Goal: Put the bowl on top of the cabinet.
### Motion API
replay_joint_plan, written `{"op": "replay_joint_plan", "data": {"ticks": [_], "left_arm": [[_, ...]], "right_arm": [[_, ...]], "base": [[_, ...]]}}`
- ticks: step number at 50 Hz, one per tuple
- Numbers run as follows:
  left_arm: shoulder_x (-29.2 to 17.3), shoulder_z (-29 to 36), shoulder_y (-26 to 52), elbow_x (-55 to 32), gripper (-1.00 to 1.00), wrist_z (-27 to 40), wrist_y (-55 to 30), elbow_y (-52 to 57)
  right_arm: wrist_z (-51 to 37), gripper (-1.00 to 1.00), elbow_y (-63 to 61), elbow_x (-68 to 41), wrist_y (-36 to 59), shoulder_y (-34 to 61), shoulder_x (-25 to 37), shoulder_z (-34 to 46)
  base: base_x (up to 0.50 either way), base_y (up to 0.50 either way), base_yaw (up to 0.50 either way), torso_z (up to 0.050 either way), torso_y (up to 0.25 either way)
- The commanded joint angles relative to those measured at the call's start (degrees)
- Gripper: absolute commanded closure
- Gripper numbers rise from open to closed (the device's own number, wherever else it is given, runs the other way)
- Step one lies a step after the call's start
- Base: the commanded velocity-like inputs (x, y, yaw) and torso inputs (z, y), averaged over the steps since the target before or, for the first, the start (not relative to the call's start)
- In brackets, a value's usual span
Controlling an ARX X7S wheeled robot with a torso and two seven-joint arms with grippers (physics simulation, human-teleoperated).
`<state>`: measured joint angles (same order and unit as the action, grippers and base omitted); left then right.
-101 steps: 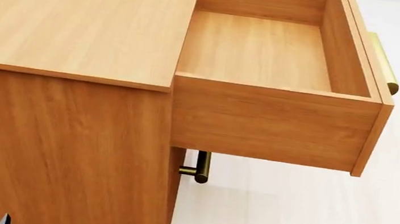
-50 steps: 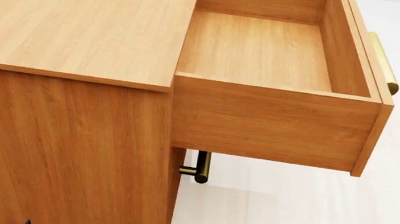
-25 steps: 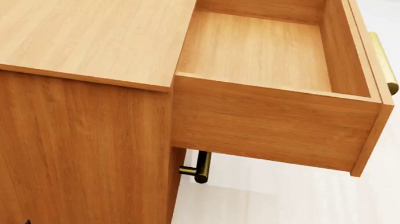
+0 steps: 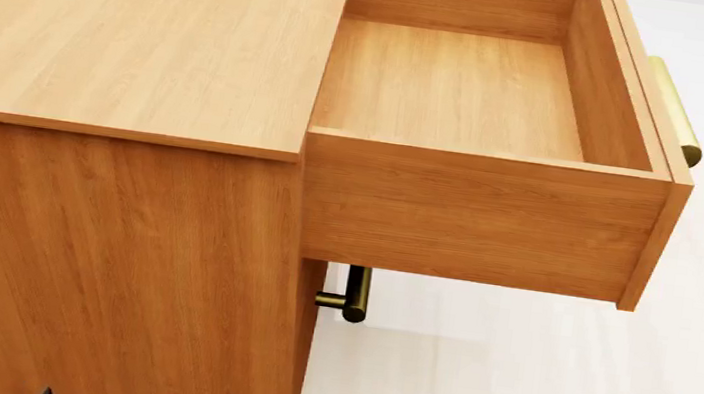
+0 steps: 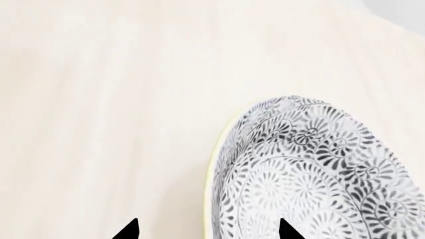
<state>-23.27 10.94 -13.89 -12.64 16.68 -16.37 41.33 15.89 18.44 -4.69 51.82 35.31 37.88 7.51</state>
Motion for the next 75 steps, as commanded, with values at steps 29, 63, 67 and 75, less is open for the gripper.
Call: {"op": "replay_joint_plan", "data": {"ticks": [29,63,67,75], "left_arm": [[-0.9,-0.4,-0.2,-1.8,-1.0,0.5,-0.5,1.1],[-3.6,-1.0,-2.0,-1.6,-1.0,0.8,-1.1,4.1],[-4.1,-1.4,-2.6,-1.7,-1.0,0.7,-0.7,4.6],[-4.8,-2.3,-3.6,-2.6,-1.0,0.6,-0.2,5.9]], "right_arm": [[-3.3,1.0,-9.7,-0.6,6.9,-4.9,2.6,-4.6],[-62.8,1.0,-44.5,-90.7,33.2,3.5,43.5,-19.2],[-66.3,1.0,-42.7,-95.0,36.1,22.5,43.7,-4.0],[-76.3,1.0,-35.7,-104.1,38.1,77.3,39.8,46.0]], "base": [[0.0,0.0,0.0,0.0,0.0],[0.0,0.0,0.0,0.0,0.0],[0.0,0.0,0.0,0.0,0.0],[0.0,0.0,0.0,0.0,0.0]]}}
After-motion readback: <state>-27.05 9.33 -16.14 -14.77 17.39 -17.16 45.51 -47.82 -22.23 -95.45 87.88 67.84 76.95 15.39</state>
